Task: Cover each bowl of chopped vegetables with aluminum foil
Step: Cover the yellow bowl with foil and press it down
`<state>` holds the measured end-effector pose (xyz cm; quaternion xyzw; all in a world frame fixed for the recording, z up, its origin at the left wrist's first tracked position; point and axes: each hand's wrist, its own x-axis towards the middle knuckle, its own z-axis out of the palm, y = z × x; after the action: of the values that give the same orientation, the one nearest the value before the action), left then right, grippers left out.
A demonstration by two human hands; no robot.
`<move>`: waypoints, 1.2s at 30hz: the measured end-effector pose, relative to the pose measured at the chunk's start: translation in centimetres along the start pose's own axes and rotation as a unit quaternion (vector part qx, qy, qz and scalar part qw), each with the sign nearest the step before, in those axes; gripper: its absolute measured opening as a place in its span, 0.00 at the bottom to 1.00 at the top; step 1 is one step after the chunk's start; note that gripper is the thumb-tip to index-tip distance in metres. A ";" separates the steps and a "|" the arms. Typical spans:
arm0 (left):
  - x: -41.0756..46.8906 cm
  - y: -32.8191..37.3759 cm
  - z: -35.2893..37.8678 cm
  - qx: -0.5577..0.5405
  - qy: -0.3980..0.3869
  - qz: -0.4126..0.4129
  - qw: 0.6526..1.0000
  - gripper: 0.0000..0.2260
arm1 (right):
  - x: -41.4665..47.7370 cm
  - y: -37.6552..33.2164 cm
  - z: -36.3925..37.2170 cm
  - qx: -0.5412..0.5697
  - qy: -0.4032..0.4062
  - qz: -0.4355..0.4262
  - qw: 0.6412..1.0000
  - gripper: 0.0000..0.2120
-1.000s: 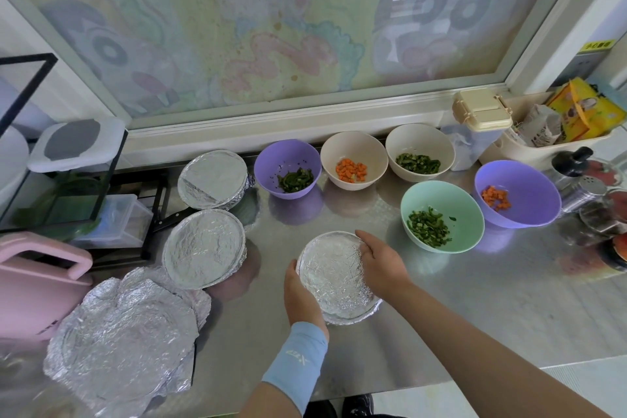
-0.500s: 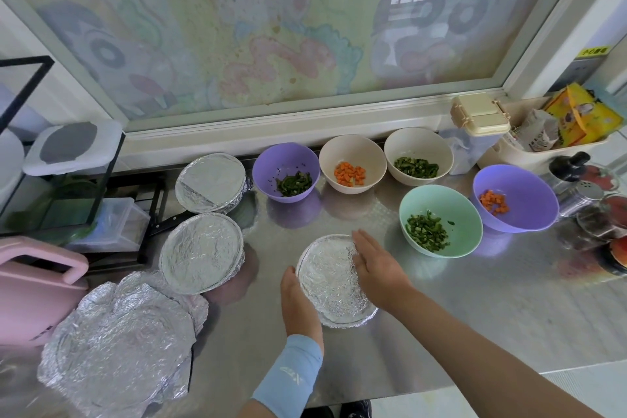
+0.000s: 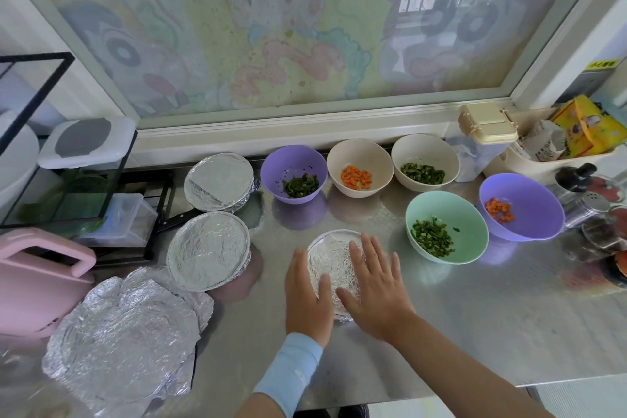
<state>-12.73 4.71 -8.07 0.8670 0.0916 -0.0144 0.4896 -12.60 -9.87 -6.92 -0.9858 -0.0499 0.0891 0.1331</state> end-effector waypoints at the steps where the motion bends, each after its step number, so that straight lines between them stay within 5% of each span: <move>1: -0.9 -0.3 0.4 -0.003 -0.016 0.008 1.000 0.29 | -0.1 0.1 0.3 -0.007 -0.007 -0.016 1.000 0.40; 6: -1.6 0.2 1.5 -0.092 -0.013 -0.036 0.995 0.32 | -0.6 0.3 0.8 0.007 -0.027 -0.002 1.000 0.41; 13: 1.0 1.6 0.4 -0.257 -0.013 -0.160 0.953 0.22 | -1.9 -0.6 1.5 0.070 0.000 0.051 0.996 0.39; 17: 1.8 0.1 -0.7 -0.337 0.050 -0.232 0.911 0.24 | -1.9 0.0 1.3 0.118 0.032 0.064 0.990 0.35; 21: -1.1 0.3 0.4 -0.391 0.040 -0.310 0.866 0.38 | 0.2 0.9 -0.4 0.283 0.050 0.140 0.948 0.27; 27: -0.7 3.5 1.1 -0.480 0.056 -0.363 0.797 0.25 | 0.3 0.6 -2.0 0.306 0.070 0.196 0.929 0.20; 34: 1.4 3.2 -0.4 -0.504 0.080 -0.330 0.794 0.16 | -0.4 0.7 -1.6 0.352 0.101 0.253 0.895 0.21; 36: 1.0 2.1 0.0 -0.425 0.093 -0.325 0.840 0.18 | 0.1 0.8 -1.7 0.359 0.079 0.264 0.891 0.22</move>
<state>-11.35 3.77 -6.39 0.4921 0.4100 -0.0519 0.7662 -12.16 -11.08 -5.53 -0.8512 0.2585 0.0547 0.4534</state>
